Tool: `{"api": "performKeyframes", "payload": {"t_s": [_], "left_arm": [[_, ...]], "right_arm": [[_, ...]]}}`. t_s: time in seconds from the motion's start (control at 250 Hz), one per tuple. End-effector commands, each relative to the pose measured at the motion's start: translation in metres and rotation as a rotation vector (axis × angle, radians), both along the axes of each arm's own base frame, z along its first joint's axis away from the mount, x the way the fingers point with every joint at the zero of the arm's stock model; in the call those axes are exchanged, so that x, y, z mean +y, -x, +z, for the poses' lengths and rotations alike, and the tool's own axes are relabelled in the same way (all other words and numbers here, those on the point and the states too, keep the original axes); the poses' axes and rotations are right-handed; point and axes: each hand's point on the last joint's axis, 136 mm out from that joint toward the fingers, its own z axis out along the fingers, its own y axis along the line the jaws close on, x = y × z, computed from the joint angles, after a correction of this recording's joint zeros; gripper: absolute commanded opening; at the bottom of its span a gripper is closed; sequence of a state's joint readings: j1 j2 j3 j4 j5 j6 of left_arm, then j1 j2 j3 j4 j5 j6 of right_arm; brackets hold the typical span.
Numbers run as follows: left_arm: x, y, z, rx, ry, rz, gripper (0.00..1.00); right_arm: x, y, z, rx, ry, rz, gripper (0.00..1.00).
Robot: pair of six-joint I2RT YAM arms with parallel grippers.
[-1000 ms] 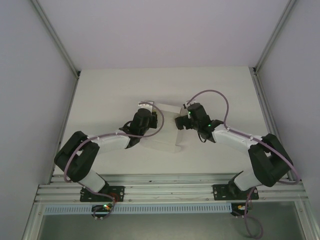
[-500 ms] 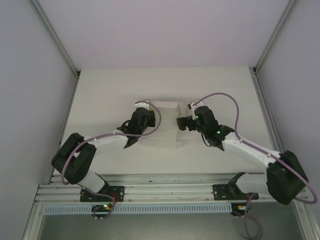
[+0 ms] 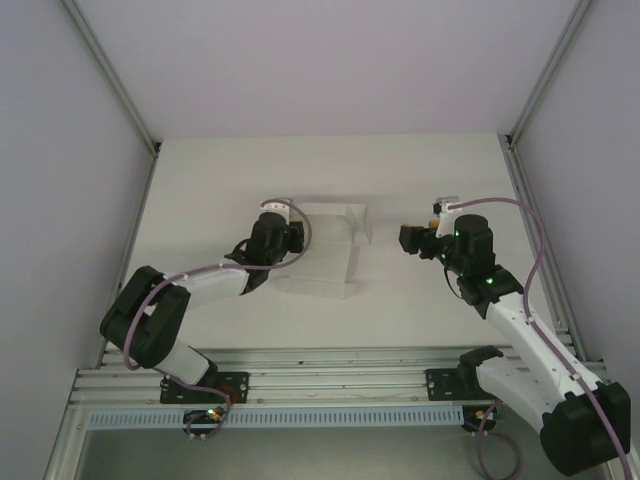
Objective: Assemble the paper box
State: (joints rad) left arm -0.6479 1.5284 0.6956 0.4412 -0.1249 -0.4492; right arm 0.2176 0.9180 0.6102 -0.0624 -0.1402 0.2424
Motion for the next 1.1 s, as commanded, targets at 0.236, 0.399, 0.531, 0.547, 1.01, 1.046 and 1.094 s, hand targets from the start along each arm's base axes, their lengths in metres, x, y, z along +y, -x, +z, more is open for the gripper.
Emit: {"api": "performKeyframes", "payload": {"t_s": [0.236,0.399,0.531,0.547,1.01,1.046,1.094], "left_arm": [[-0.026,0.009,0.029,-0.016,0.137,-0.136,0.0],[-0.031,0.009,0.025,0.003,0.154,-0.15,0.0],[-0.035,0.009,0.026,0.005,0.171,-0.161,0.0],[-0.036,0.009,0.026,0.004,0.171,-0.162,0.0],[-0.032,0.007,0.027,-0.019,0.131,-0.103,0.0],[-0.029,0.006,0.025,-0.014,0.118,-0.085,0.0],[-0.023,0.005,0.023,-0.005,0.098,-0.056,0.0]], "right_arm": [[0.069,-0.016,-0.005,0.064,-0.076,0.41,0.71],[0.093,-0.025,0.002,0.03,-0.087,0.478,0.64],[0.11,-0.032,-0.001,0.023,-0.068,0.47,0.61],[0.112,-0.033,-0.001,0.024,-0.067,0.469,0.6],[0.136,-0.051,-0.031,0.083,0.062,0.363,0.53],[0.13,-0.051,-0.032,0.075,0.087,0.331,0.53],[0.121,-0.052,-0.031,0.062,0.118,0.279,0.53]]}}
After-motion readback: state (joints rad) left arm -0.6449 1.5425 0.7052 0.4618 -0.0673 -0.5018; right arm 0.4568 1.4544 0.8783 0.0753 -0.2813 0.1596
